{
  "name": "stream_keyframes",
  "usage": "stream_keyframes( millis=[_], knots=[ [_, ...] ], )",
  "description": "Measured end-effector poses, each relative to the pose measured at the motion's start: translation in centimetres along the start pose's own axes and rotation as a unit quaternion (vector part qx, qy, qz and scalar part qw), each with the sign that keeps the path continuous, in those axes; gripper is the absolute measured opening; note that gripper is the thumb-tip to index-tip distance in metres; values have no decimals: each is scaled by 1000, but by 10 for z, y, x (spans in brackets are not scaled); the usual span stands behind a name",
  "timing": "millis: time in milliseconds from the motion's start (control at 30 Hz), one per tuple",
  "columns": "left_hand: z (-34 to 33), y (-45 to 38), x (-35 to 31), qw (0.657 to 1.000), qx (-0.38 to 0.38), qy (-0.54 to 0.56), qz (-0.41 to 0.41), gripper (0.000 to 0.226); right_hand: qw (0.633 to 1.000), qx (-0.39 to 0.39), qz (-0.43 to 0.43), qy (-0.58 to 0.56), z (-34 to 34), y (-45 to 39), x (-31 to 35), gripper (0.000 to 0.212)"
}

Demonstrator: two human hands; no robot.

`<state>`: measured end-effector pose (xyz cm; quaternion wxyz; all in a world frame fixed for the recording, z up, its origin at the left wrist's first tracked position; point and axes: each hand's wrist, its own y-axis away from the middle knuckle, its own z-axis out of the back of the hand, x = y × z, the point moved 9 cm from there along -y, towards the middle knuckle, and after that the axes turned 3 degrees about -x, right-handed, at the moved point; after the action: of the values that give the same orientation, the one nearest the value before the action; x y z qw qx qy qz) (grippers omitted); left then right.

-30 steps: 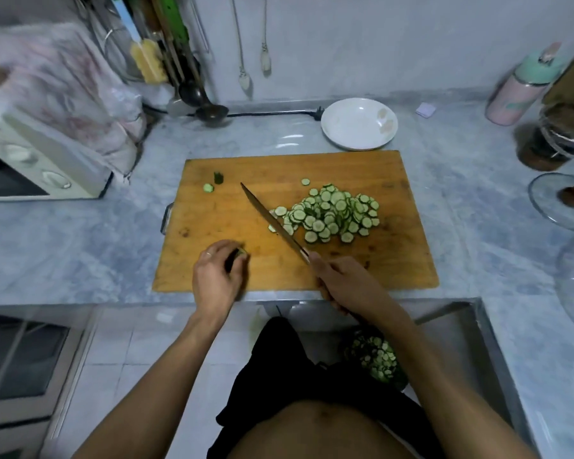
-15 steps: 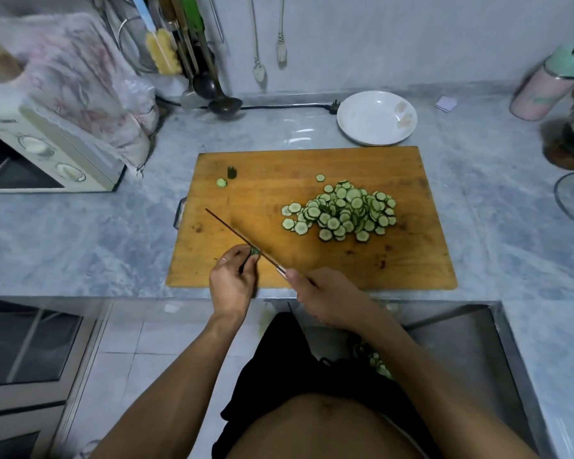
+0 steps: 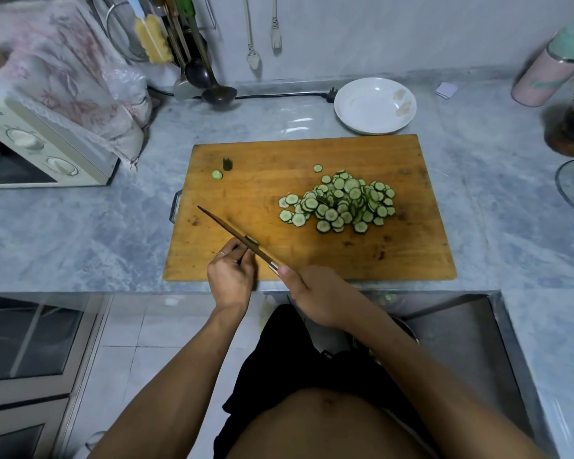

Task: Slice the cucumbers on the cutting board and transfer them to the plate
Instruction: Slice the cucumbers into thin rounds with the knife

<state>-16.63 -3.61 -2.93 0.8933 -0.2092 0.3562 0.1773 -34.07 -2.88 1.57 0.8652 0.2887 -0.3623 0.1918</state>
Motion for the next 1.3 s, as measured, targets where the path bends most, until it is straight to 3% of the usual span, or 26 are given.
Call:
stream_keyframes(
  millis=[701, 1302],
  knots=[
    [-1, -2, -3, 998, 5, -58, 2, 28, 999, 16, 26, 25, -1, -16, 13, 60],
    [4, -2, -6, 999, 4, -38, -3, 25, 999, 6, 14, 35, -7, -32, 9, 61]
  ],
)
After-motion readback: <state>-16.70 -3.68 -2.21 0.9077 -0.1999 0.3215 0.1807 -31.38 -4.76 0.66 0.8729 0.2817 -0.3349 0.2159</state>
